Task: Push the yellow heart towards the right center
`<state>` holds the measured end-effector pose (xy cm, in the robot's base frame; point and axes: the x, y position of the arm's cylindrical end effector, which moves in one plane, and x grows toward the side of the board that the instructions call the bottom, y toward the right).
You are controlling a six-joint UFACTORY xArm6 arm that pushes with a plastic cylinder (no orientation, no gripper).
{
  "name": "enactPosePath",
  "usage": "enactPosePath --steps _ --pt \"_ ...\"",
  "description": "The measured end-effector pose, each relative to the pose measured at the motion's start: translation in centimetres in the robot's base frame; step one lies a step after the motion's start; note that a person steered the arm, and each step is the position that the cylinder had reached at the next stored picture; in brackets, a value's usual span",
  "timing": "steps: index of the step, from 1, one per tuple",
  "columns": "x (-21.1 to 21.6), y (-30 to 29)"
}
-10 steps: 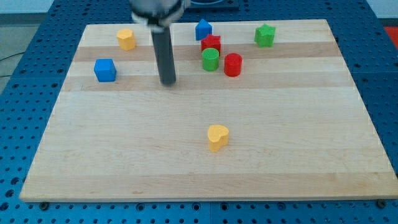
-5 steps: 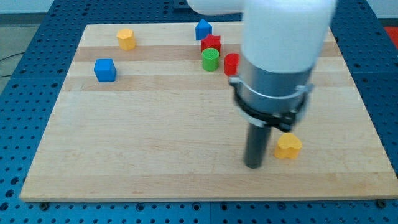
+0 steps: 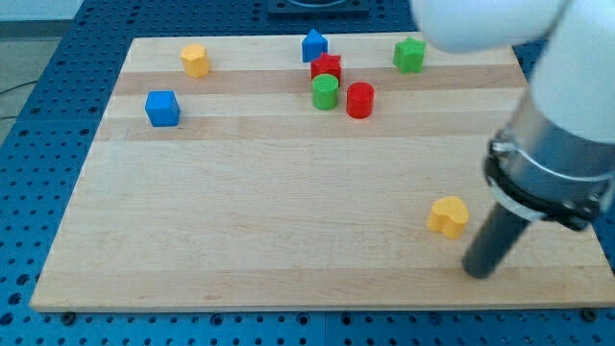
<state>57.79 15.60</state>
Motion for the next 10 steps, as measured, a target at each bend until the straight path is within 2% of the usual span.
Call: enactPosePath --steps 2,3,4,5,7,8,10 --pt "-9.0 2.4" --pt "-4.4 5.3" --pt "-0.7 3.7" --pt "-1.6 -0.7" --pt "-9.6 0.5" --pt "-7.9 3.4" --pt "-7.6 1.6"
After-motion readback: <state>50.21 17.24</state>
